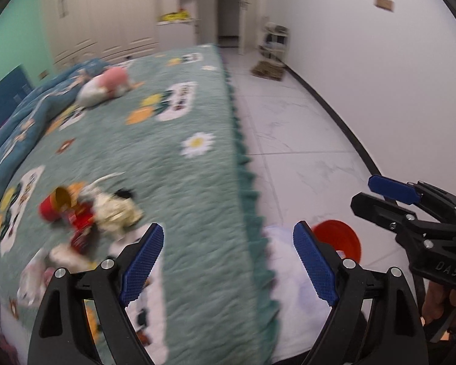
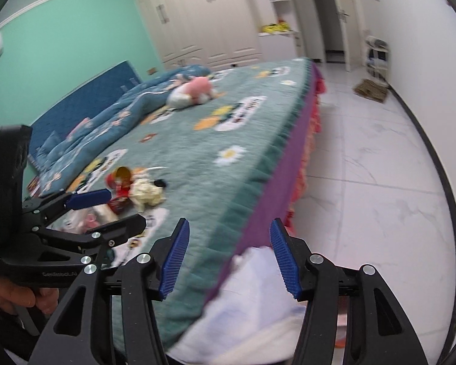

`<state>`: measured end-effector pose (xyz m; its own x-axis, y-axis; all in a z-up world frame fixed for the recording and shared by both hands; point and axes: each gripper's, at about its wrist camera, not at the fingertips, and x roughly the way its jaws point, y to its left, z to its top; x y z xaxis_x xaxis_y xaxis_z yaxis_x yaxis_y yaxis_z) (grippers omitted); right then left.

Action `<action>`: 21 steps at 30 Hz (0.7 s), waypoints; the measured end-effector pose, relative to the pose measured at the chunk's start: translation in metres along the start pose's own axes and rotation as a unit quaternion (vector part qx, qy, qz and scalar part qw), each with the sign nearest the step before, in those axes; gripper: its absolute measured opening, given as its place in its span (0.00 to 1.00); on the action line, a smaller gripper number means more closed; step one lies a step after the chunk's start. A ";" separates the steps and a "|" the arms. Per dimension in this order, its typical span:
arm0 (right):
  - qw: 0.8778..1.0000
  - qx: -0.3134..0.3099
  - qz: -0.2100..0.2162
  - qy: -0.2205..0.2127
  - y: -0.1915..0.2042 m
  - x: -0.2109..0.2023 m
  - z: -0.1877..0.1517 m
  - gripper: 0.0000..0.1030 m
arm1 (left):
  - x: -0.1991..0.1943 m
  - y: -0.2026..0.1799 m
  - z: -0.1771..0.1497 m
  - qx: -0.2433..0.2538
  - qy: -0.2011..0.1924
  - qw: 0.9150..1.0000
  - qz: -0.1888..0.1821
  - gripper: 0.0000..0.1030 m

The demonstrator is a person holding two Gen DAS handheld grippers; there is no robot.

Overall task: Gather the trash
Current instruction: 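Move both open tools back over the bed toward the trash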

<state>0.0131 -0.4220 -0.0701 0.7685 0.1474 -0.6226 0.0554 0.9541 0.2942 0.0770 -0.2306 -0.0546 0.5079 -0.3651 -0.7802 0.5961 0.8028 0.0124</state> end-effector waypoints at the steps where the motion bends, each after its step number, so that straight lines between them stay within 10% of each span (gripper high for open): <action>1: 1.000 -0.007 0.007 0.002 0.010 0.004 0.002 0.56 | -0.004 0.011 -0.005 -0.012 0.001 1.000 0.010 0.84; 21: 0.982 -0.142 0.117 0.046 0.172 0.067 0.015 0.65 | -0.061 0.132 -0.070 -0.139 -0.008 0.986 0.091 0.84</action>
<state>0.0835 -0.2524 -0.0502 0.6775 0.3813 -0.6290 -0.3052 0.9238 0.2312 0.0812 -0.0696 -0.0486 0.6020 -0.2079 -0.7709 0.3009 0.9534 -0.0221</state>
